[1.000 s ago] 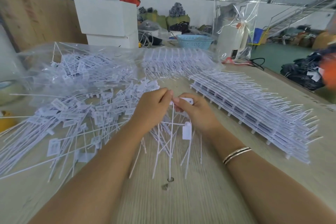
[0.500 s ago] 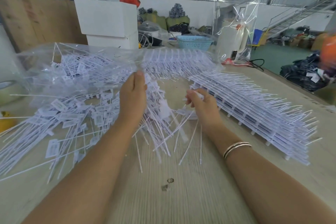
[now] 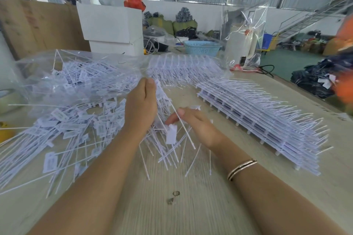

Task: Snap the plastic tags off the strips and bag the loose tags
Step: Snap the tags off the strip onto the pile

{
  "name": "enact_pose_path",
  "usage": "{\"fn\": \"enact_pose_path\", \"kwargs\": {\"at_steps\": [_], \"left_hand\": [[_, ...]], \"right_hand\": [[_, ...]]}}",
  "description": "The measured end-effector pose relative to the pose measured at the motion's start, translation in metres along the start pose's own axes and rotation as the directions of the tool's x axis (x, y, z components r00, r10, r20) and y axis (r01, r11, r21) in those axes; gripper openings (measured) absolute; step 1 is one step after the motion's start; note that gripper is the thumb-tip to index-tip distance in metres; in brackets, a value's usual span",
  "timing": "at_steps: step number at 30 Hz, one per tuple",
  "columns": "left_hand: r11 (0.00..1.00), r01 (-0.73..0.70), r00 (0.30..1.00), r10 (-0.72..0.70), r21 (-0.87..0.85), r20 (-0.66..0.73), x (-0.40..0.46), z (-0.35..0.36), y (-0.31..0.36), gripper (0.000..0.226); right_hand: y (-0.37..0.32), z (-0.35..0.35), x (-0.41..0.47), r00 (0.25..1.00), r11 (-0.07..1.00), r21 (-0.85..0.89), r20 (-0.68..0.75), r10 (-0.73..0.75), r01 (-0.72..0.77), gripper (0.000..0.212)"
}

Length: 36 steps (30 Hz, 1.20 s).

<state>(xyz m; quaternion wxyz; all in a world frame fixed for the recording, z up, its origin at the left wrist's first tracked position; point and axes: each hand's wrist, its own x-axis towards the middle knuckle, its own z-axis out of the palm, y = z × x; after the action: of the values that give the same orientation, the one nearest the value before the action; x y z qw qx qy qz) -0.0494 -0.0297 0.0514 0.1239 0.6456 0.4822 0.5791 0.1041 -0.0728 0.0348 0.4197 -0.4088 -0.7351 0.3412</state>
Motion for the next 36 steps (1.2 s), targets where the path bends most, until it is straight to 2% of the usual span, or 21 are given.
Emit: {"fn": "enact_pose_path", "kwargs": {"at_steps": [3,5,7,8,11,14,16,19,21,22,25,27,30,33,34,36], "left_hand": [[0.997,-0.029,0.999,0.028,0.073,0.016,0.012,0.001,0.005,0.031],[0.995,-0.028,0.999,0.025,0.094,0.027,0.020,0.002,0.009,0.030],[0.992,-0.035,0.999,0.030,0.120,0.041,0.027,0.001,0.013,0.030],[0.990,-0.046,0.998,0.041,0.131,0.044,0.031,0.000,0.014,0.030],[0.986,-0.077,0.997,0.074,0.145,0.023,0.044,-0.008,0.017,0.030],[0.988,-0.072,0.997,0.075,0.139,-0.015,0.056,-0.019,0.016,0.030],[0.989,-0.068,0.996,0.076,0.133,-0.052,0.064,-0.027,0.017,0.030],[0.984,-0.107,0.985,0.125,0.143,-0.121,0.075,-0.037,0.021,0.028],[0.972,-0.156,0.967,0.186,0.174,-0.175,0.082,-0.047,0.026,0.027],[0.961,-0.182,0.954,0.224,0.210,-0.200,0.087,-0.053,0.029,0.026],[0.923,-0.197,0.925,0.286,0.332,-0.248,0.102,-0.069,0.037,0.032],[0.904,-0.180,0.922,0.292,0.387,-0.254,0.107,-0.075,0.041,0.032],[0.900,-0.210,0.947,0.284,0.382,-0.148,0.101,-0.066,0.050,0.029],[0.887,-0.284,0.959,0.263,0.365,0.106,0.082,-0.040,0.058,0.027],[0.870,-0.331,0.941,0.275,0.364,0.199,0.074,-0.030,0.058,0.027],[0.821,-0.431,0.888,0.313,0.375,0.336,0.055,-0.011,0.057,0.026]], "right_hand": [[-0.003,-0.003,-0.003,0.995,0.993,0.113,0.094,0.027,-0.038,0.040],[-0.004,-0.005,-0.002,0.993,0.998,0.063,0.121,0.016,-0.023,0.029],[-0.002,-0.004,0.000,0.998,0.999,0.027,0.053,0.020,-0.022,0.020],[-0.001,-0.004,0.001,1.000,0.998,0.064,-0.003,0.028,-0.028,0.018],[0.001,-0.007,0.003,0.984,0.969,0.245,-0.162,0.078,-0.037,0.033],[0.005,-0.013,0.006,0.942,0.932,0.348,-0.268,0.201,-0.100,0.038],[0.011,-0.014,0.008,0.909,0.935,0.307,-0.313,0.276,-0.178,0.038],[0.014,-0.008,0.011,0.895,0.955,0.079,-0.333,0.296,-0.287,0.033],[0.015,-0.004,0.013,0.878,0.943,0.020,-0.359,0.317,-0.332,0.034],[0.016,-0.004,0.014,0.859,0.937,0.070,-0.383,0.341,-0.341,0.034],[0.017,-0.012,0.015,0.742,0.863,0.391,-0.464,0.484,-0.319,0.031],[0.019,-0.017,0.014,0.723,0.869,0.399,-0.502,0.475,-0.294,0.034],[0.015,-0.011,0.017,0.808,0.936,0.218,-0.474,0.349,-0.276,0.041],[0.014,0.003,0.024,0.880,0.954,-0.067,-0.410,0.241,-0.292,0.036],[0.013,0.004,0.024,0.878,0.953,-0.097,-0.424,0.222,-0.288,0.034],[0.009,0.001,0.019,0.860,0.973,0.012,-0.466,0.208,-0.228,0.038]]}}
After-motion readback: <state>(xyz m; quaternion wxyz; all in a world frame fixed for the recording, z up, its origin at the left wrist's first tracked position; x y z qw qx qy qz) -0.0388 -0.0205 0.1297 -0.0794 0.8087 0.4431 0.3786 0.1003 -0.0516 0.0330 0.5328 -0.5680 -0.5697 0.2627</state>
